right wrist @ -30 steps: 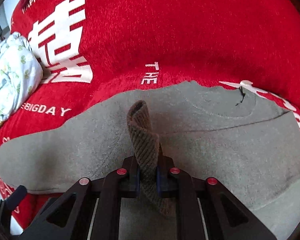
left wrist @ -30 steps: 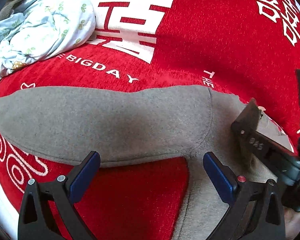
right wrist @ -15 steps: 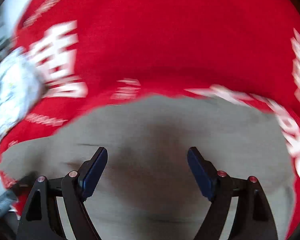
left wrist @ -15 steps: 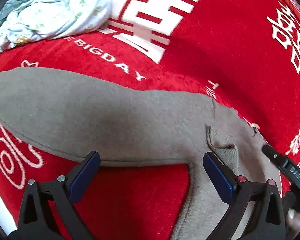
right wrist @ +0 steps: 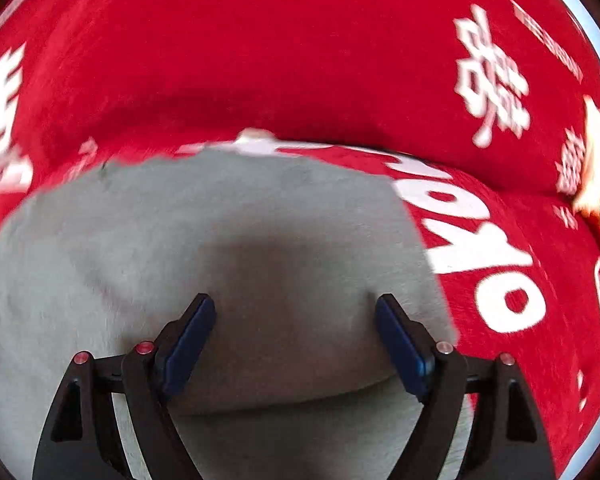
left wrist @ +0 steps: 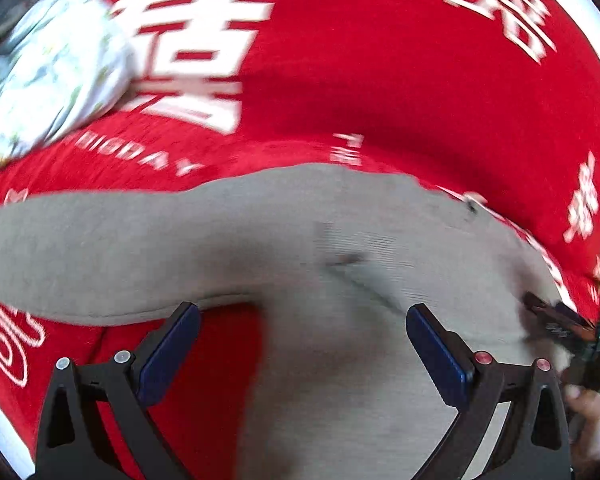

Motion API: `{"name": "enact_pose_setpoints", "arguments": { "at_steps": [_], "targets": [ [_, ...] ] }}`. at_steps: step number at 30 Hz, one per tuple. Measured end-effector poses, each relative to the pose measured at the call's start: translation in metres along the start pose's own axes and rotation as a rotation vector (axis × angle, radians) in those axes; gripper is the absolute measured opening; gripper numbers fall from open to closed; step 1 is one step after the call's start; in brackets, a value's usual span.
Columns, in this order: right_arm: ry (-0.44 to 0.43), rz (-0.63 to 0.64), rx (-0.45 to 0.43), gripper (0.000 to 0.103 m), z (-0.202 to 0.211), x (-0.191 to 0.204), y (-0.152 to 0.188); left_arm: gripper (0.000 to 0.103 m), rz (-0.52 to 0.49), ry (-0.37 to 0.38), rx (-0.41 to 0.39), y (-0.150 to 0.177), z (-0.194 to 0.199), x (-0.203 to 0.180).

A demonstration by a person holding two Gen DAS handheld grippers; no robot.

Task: Fold small clothes
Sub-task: 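Open the right gripper to lay the sleeve on the sweater, then grasp the other grey sleeve cuff with the left gripper and lift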

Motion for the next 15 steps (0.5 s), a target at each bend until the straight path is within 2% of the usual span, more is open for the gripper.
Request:
{"name": "enact_pose_setpoints", "arguments": {
  "at_steps": [3,7,8,9,11,13,15],
  "targets": [
    [-0.012,-0.031,0.004,0.09,-0.002,-0.004,0.004,0.103,-0.095,0.066,0.006,-0.005,0.002,-0.052],
    [-0.074,-0.094,0.006,0.092,-0.005,-0.012,0.006,0.103,-0.159,0.152,0.057,-0.011,-0.016,-0.111],
    [-0.069,-0.09,0.004,0.092,-0.005,-0.012,0.005,0.103,-0.171,0.129,0.083,-0.009,-0.026,-0.116],
    [-0.057,-0.082,0.0,0.092,-0.005,-0.011,0.005,0.103,-0.182,0.059,0.129,-0.004,-0.044,-0.115],
    [-0.044,-0.074,-0.003,0.093,-0.005,-0.01,0.005,0.103,-0.198,-0.002,0.176,0.008,-0.06,-0.106],
    [-0.048,-0.075,-0.005,0.093,-0.005,-0.01,0.006,0.103,-0.259,-0.046,0.112,0.012,-0.048,-0.098],
    [-0.06,-0.083,-0.005,0.093,-0.005,-0.011,0.007,0.103,-0.274,-0.083,0.099,0.019,-0.034,-0.081]
  ]
}}
Point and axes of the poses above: each gripper's, at about its wrist camera, not at the fingertips, and z roughly against the way its jaws point, x to its left, y to its underside, the point moved 9 cm from there along -z, roughly the way its jaws point, and after that the axes turned 5 degrees about -y, right-handed, at the moved point
